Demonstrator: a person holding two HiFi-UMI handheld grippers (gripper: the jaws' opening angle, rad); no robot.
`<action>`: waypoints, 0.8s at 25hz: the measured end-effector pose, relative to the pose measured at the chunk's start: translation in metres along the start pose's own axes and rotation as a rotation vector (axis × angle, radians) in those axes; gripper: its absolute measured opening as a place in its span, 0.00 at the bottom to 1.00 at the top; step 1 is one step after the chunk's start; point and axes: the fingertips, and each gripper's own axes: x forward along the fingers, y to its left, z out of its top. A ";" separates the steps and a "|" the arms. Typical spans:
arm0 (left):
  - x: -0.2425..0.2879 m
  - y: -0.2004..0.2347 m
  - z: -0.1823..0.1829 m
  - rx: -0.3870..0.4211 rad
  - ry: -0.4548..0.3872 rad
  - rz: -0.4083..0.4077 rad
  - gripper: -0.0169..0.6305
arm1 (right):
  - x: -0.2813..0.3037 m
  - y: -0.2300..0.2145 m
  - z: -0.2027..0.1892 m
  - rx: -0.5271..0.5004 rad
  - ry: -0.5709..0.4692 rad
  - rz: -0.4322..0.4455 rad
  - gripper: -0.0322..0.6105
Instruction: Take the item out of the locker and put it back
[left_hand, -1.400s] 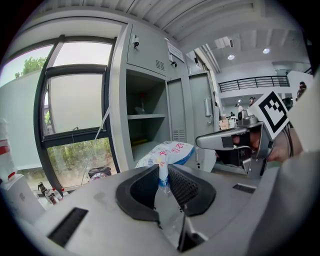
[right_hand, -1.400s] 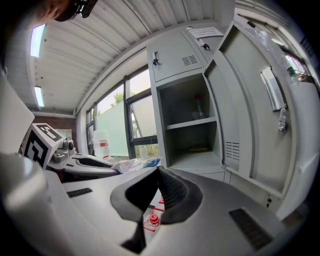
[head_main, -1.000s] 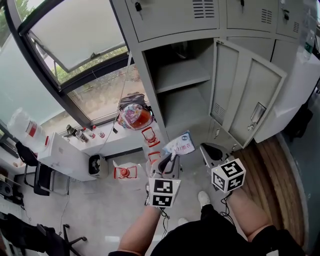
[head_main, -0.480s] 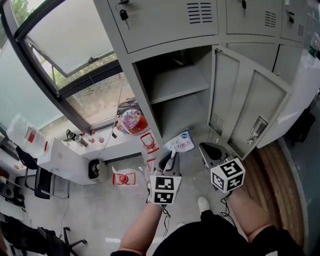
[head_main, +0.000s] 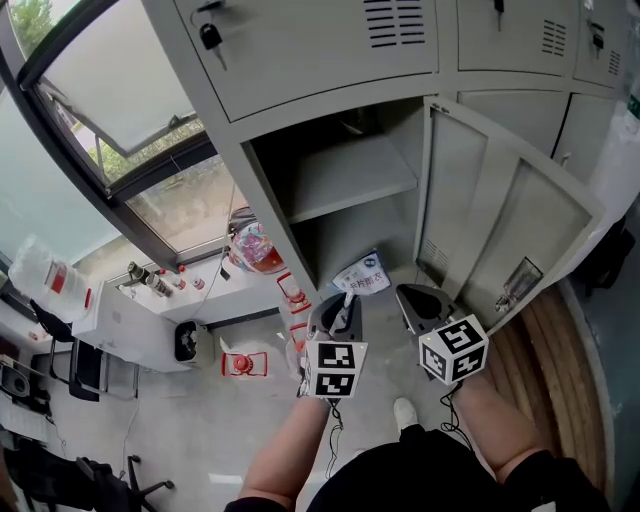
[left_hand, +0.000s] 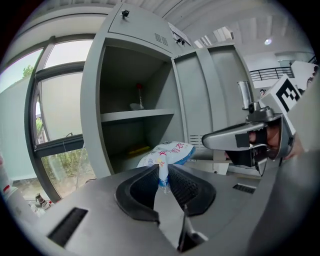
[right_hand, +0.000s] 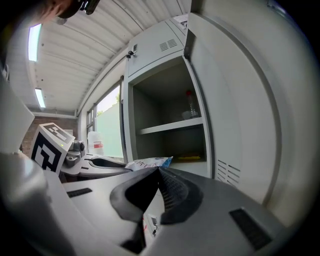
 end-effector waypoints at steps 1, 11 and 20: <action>0.006 0.001 -0.002 -0.004 0.007 0.002 0.12 | 0.003 -0.002 0.000 0.000 0.001 0.003 0.13; 0.061 0.011 -0.010 -0.001 0.056 0.021 0.12 | 0.029 -0.021 0.003 -0.004 0.012 0.023 0.13; 0.100 0.021 -0.019 0.010 0.113 0.047 0.12 | 0.041 -0.032 -0.002 -0.005 0.034 0.031 0.13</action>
